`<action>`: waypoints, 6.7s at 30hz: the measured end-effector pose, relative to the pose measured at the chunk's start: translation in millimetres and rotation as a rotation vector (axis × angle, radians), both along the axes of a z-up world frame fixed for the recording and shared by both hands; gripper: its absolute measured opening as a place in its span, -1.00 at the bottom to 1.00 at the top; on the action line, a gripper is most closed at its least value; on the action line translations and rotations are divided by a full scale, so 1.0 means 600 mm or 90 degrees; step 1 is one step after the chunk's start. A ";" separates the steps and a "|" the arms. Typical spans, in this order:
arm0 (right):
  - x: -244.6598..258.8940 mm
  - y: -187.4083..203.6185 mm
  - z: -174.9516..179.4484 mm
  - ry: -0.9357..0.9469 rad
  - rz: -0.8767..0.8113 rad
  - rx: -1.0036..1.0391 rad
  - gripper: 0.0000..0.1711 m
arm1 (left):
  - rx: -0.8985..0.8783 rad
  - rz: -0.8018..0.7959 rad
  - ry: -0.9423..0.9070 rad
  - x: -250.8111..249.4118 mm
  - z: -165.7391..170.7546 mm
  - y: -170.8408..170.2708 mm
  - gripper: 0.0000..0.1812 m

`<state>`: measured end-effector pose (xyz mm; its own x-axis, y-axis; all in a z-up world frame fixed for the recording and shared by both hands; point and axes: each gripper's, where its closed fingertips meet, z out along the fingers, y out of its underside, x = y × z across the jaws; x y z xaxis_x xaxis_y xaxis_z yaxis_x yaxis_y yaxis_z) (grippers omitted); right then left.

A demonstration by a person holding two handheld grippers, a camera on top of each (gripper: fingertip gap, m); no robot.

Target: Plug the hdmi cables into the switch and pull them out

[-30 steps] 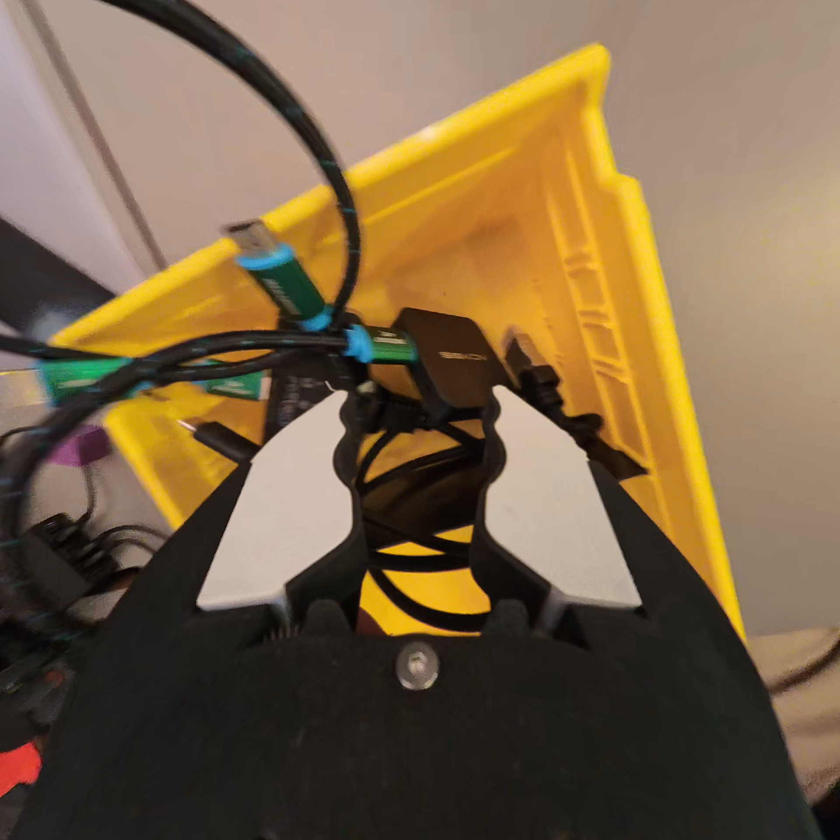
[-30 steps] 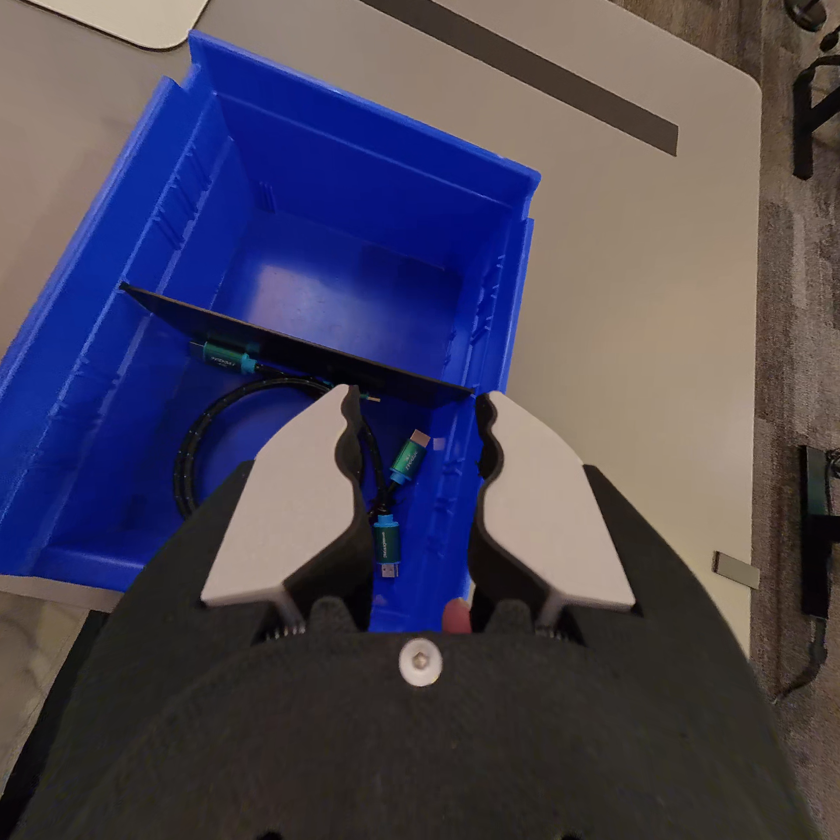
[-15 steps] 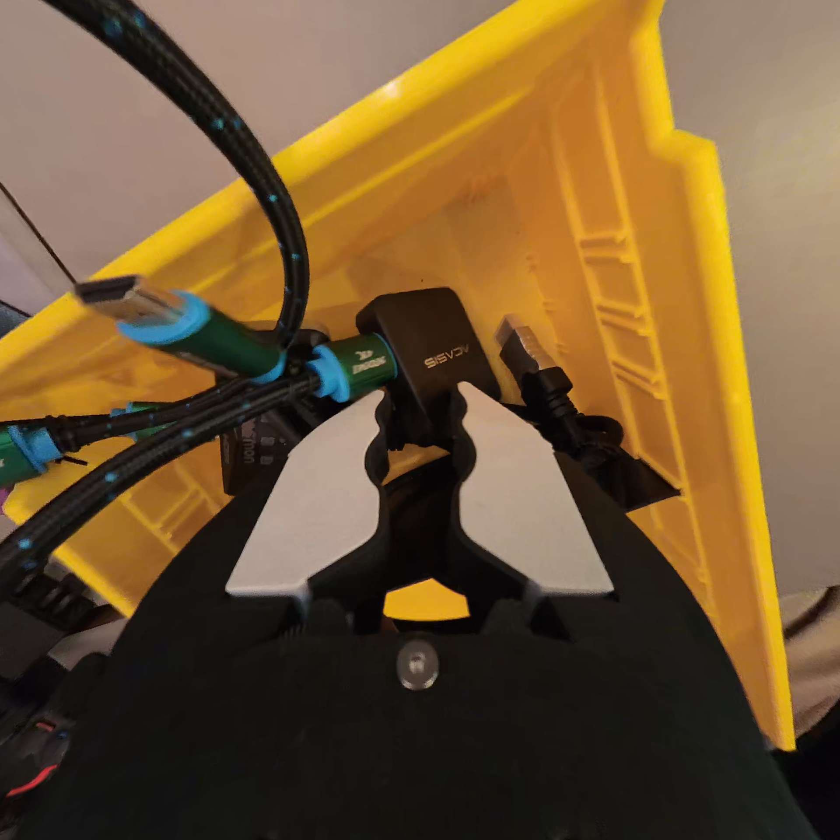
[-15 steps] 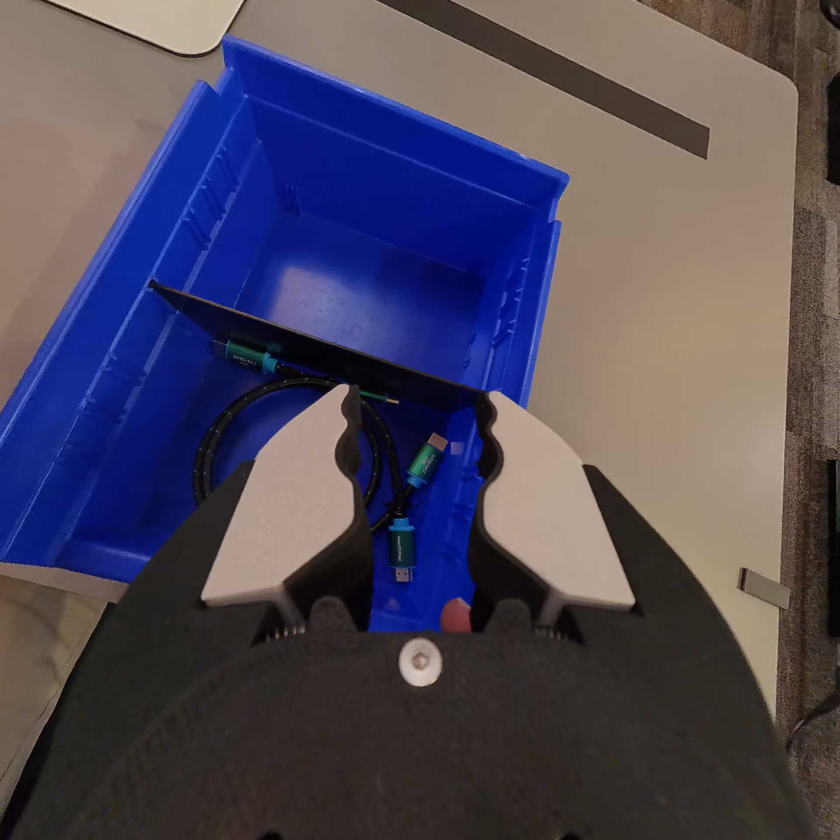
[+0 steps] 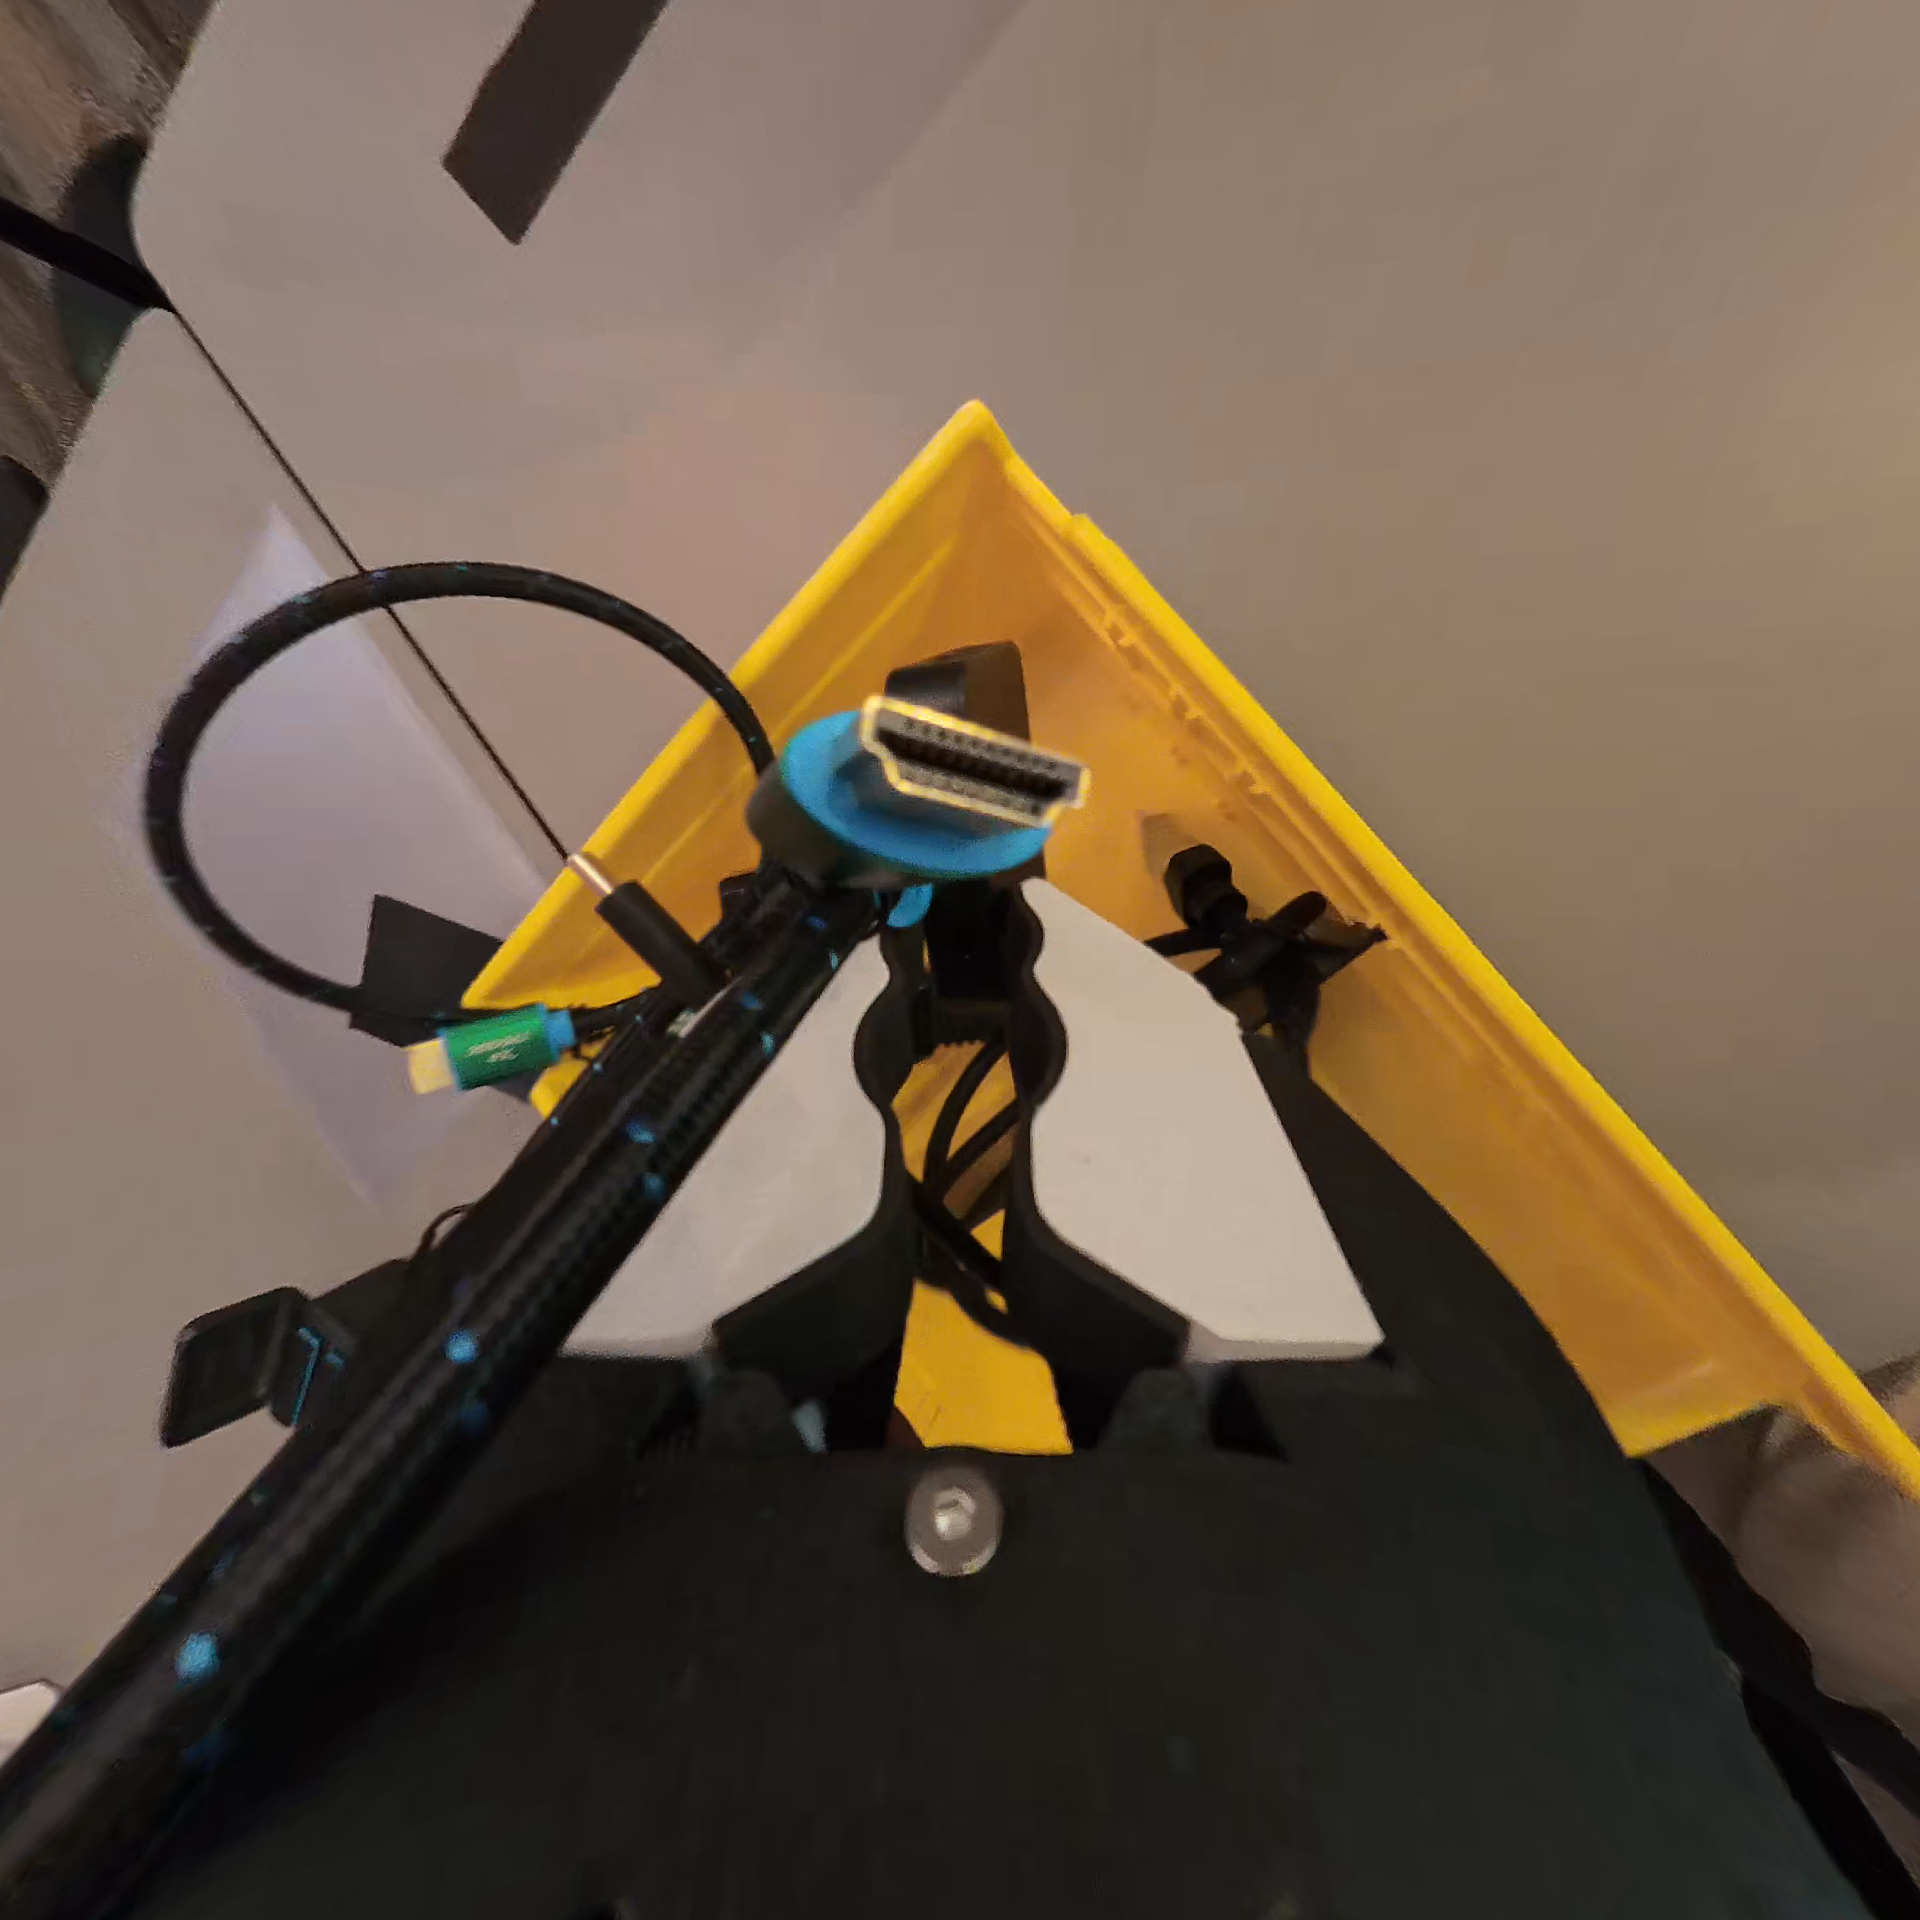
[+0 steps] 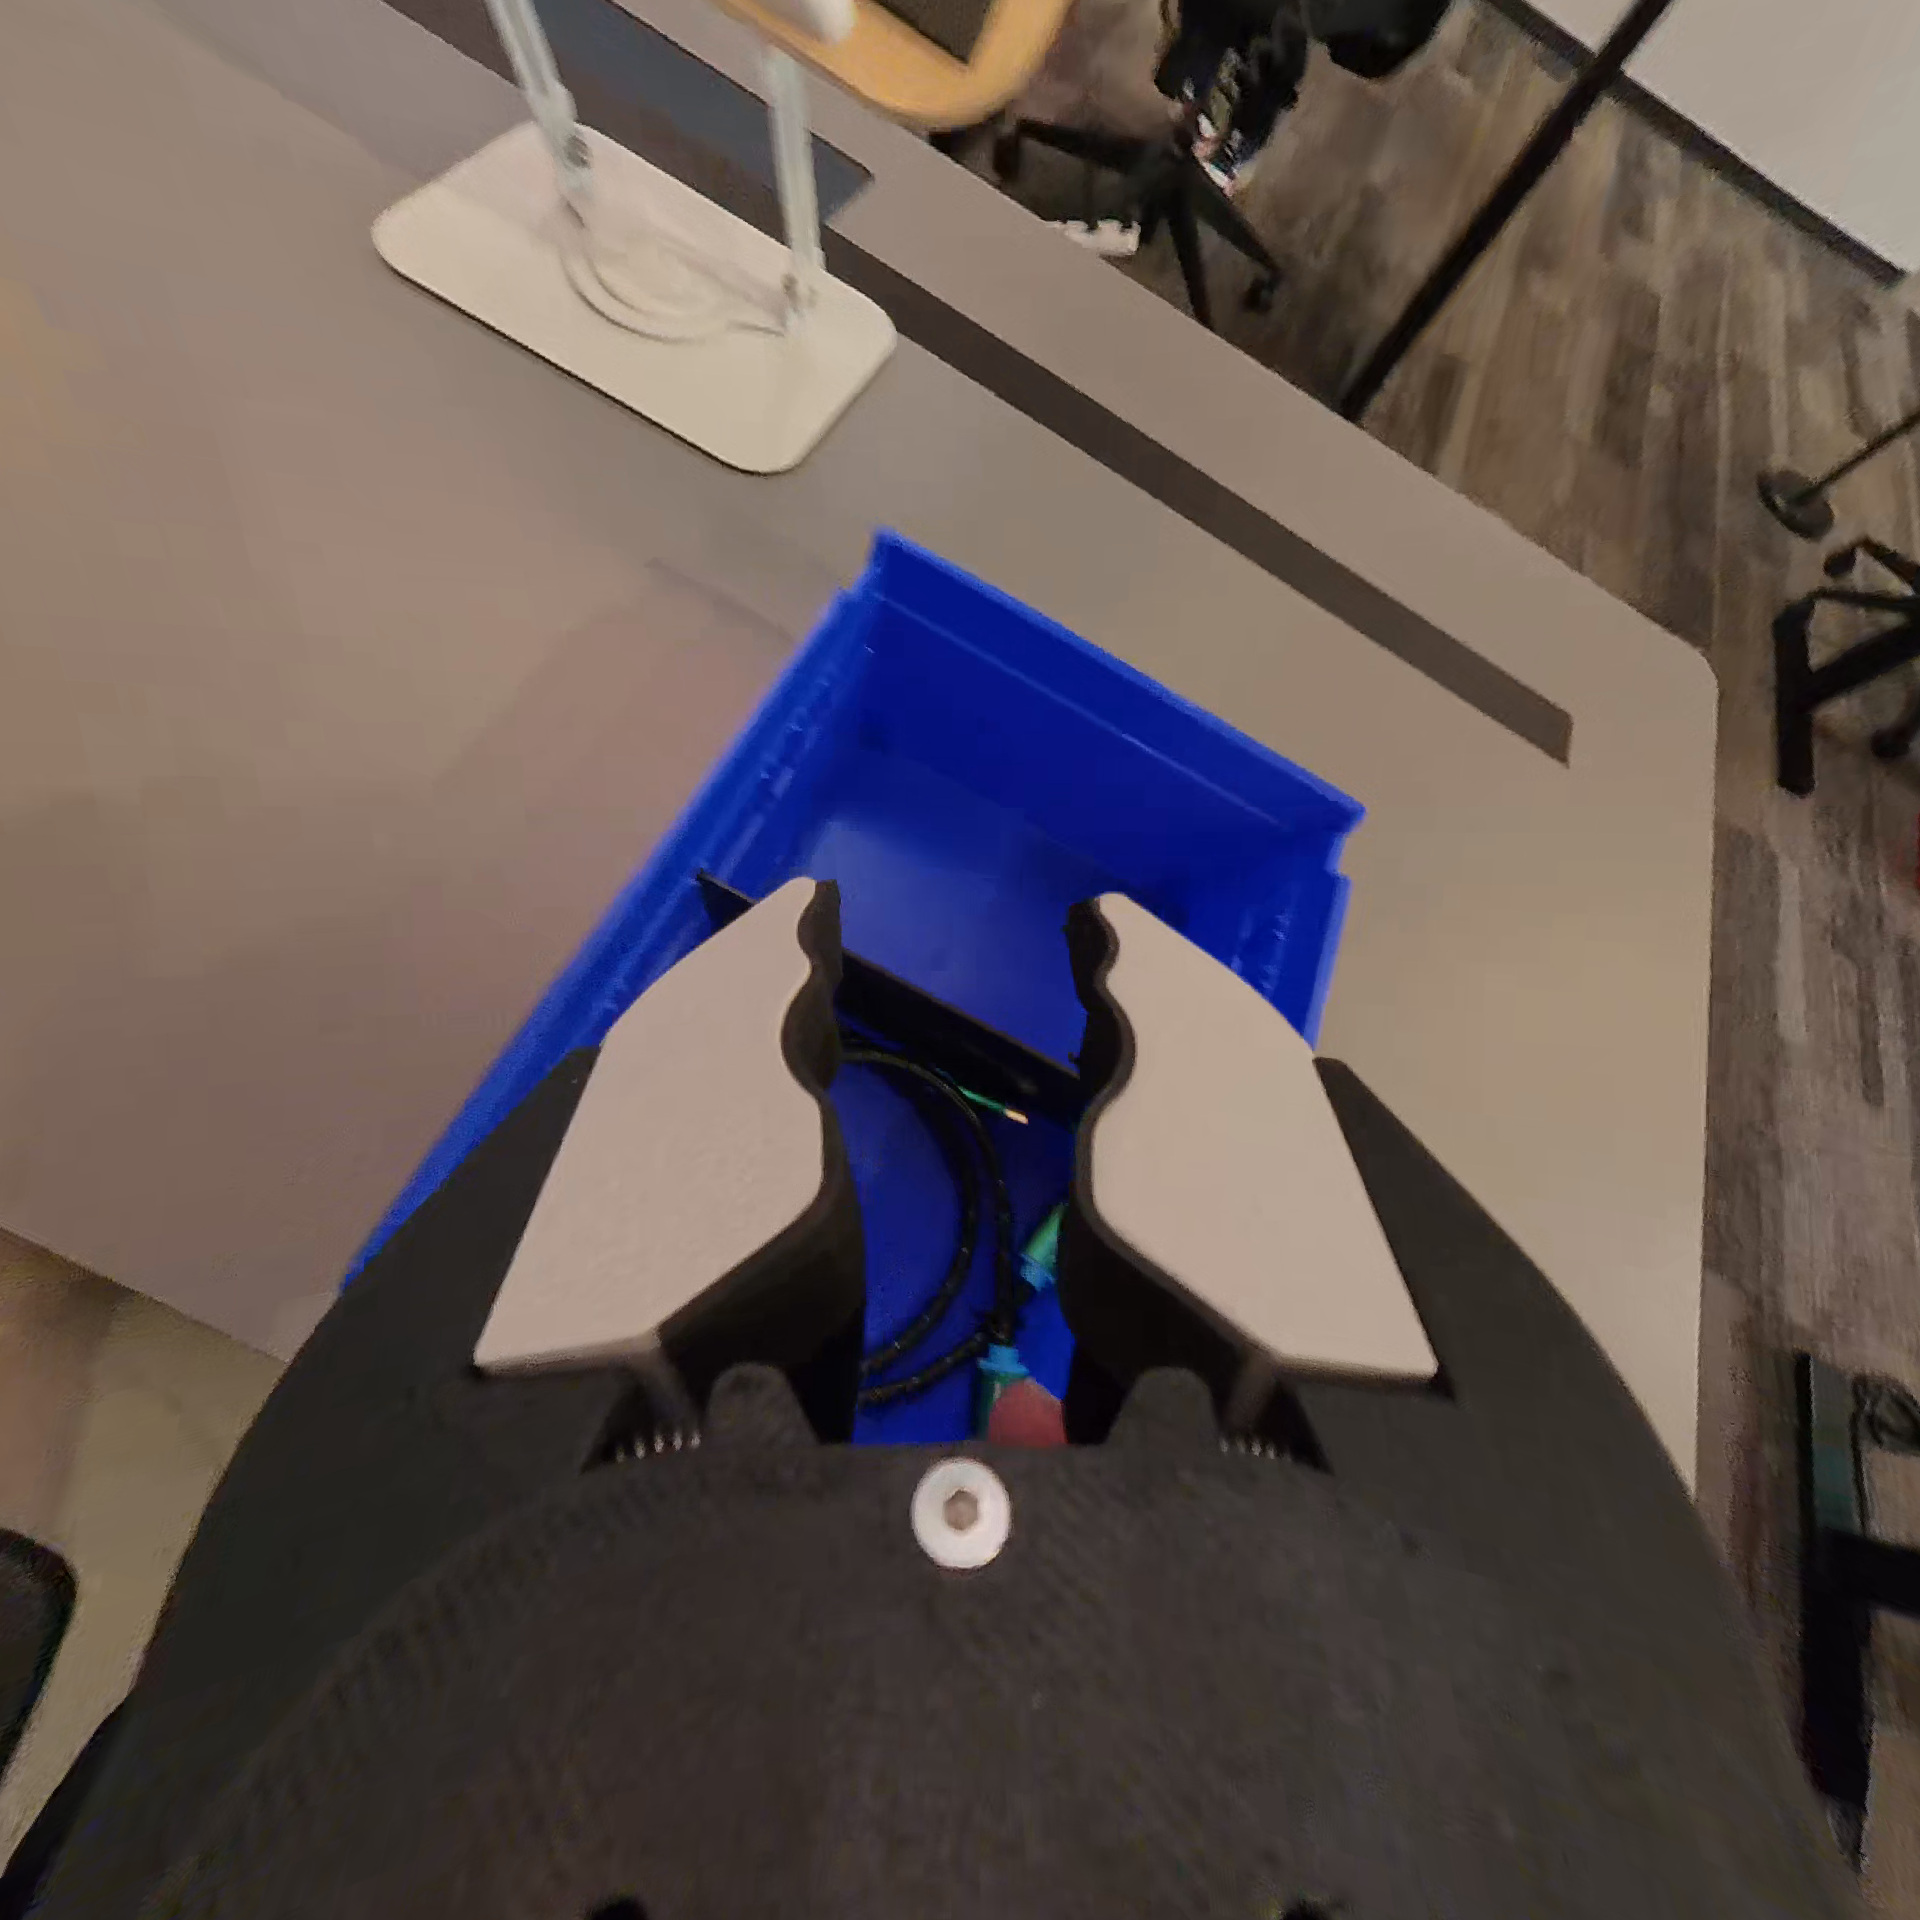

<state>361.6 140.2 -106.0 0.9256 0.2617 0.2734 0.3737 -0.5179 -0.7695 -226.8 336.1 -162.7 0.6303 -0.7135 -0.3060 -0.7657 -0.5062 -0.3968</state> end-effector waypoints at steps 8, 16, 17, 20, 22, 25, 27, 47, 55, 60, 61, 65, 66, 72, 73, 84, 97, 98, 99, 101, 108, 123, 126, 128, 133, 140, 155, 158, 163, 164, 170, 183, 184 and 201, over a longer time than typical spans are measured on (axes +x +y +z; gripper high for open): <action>-0.162 0.022 0.018 0.026 0.158 0.002 -0.51 | 0.101 -0.083 -0.064 0.033 0.119 -0.020 -0.82; -0.395 0.024 0.037 0.117 0.408 0.003 -0.43 | 0.061 -0.382 -0.082 0.216 0.167 -0.154 -0.82; -0.422 0.026 0.036 0.123 0.433 0.001 -0.43 | 0.043 -0.433 -0.080 0.245 0.161 -0.180 -0.82; -0.495 0.030 0.021 0.171 0.501 -0.025 -0.38 | -0.004 -0.550 -0.086 0.324 0.141 -0.250 -0.85; -0.530 0.027 0.001 0.226 0.542 -0.077 -0.36 | -0.035 -0.616 -0.097 0.366 0.129 -0.288 -0.84; -0.560 0.006 -0.016 0.297 0.609 -0.130 -0.65 | -0.063 -0.677 -0.104 0.403 0.115 -0.317 -0.84; -0.563 -0.010 -0.035 0.316 0.635 -0.181 -0.84 | -0.074 -0.697 -0.110 0.416 0.107 -0.324 -0.84; -0.515 0.055 -0.036 0.760 0.409 -0.220 -0.86 | 0.602 -0.538 0.126 0.471 0.081 -0.254 -0.22; -0.532 0.044 -0.031 0.837 0.399 -0.249 -0.82 | 0.757 -0.529 0.210 0.482 0.061 -0.238 -0.64; -0.536 0.040 -0.028 0.854 0.422 -0.255 -0.80 | 0.774 -0.534 0.171 0.476 0.062 -0.240 -0.67; -0.536 0.037 -0.023 0.863 0.439 -0.258 -0.75 | 0.778 -0.537 0.162 0.476 0.065 -0.242 -0.67; -0.525 0.025 -0.013 0.886 0.487 -0.288 -0.51 | 0.743 -0.548 0.096 0.466 0.068 -0.247 -0.83; -0.520 0.025 -0.014 0.891 0.489 -0.289 -0.50 | 0.740 -0.553 0.072 0.464 0.072 -0.252 -0.84; -0.493 0.027 -0.028 0.726 0.503 -0.226 -0.63 | 0.718 -0.545 -0.002 0.433 0.099 -0.248 -0.84; -0.488 0.026 -0.029 0.670 0.510 -0.192 -0.65 | 0.691 -0.537 -0.034 0.427 0.101 -0.247 -0.85; -0.498 0.033 -0.021 -0.051 0.557 0.188 -0.55 | 0.534 -0.640 -0.164 0.428 0.099 -0.304 -0.84; -0.500 0.031 -0.049 -0.269 0.561 0.207 -0.87 | 0.502 -0.659 -0.136 0.447 0.080 -0.322 -0.75; -0.502 0.030 -0.049 -0.291 0.560 0.207 -0.87 | 0.509 -0.664 -0.120 0.450 0.077 -0.324 -0.74; -0.506 0.027 -0.050 -0.306 0.564 0.209 -0.87 | 0.515 -0.671 -0.101 0.453 0.074 -0.325 -0.72; -0.513 0.023 -0.051 -0.319 0.567 0.214 -0.87 | 0.513 -0.689 -0.072 0.456 0.065 -0.330 -0.80; -0.528 0.009 -0.054 -0.351 0.594 0.215 -0.89 | 0.491 -0.719 -0.091 0.454 0.066 -0.350 -0.85; -0.526 -0.012 -0.057 -0.361 0.638 0.166 -0.94 | 0.350 -0.709 -0.255 0.448 0.070 -0.377 -0.84; -0.429 0.035 -0.079 -0.338 0.541 0.104 -0.94 | 0.371 -0.643 -0.354 0.393 0.144 -0.353 -0.84; -0.442 0.025 -0.029 -0.248 0.561 0.136 -0.94 | 0.408 -0.628 -0.298 0.368 0.166 -0.334 -0.84; -0.406 0.043 0.039 -0.207 0.522 0.155 -0.94 | 0.423 -0.610 -0.279 0.368 0.166 -0.324 -0.84; -0.191 0.093 0.142 -0.085 0.291 0.210 -0.95 | 0.424 -0.589 -0.256 0.354 0.157 -0.302 -0.84; 0.042 0.007 -0.053 0.109 0.067 -0.131 -0.92 | 0.396 -0.581 -0.219 0.354 0.121 -0.284 -0.84; 0.058 -0.009 -0.133 0.124 0.025 -0.231 -0.91 | 0.387 -0.578 -0.212 0.354 0.112 -0.282 -0.84; 0.113 -0.006 -0.203 0.103 -0.089 -0.305 -0.83 | 0.382 -0.581 -0.201 0.359 0.105 -0.282 -0.84; 0.120 -0.006 -0.210 0.081 -0.096 -0.320 -0.81 | 0.383 -0.581 -0.198 0.361 0.104 -0.281 -0.84; 0.153 -0.001 -0.196 -0.115 -0.122 -0.330 -0.44 | 0.379 -0.589 -0.176 0.367 0.089 -0.282 -0.84; -0.022 0.020 0.030 -0.127 0.094 -0.018 -0.46 | 0.392 -0.584 -0.192 0.382 0.096 -0.285 -0.84; -0.086 0.017 0.062 -0.131 0.178 0.054 -0.51 | 0.391 -0.585 -0.194 0.386 0.096 -0.288 -0.84; -0.577 -0.058 0.019 -0.272 0.702 0.264 -0.85 | 0.386 -0.676 -0.169 0.441 0.082 -0.361 -0.84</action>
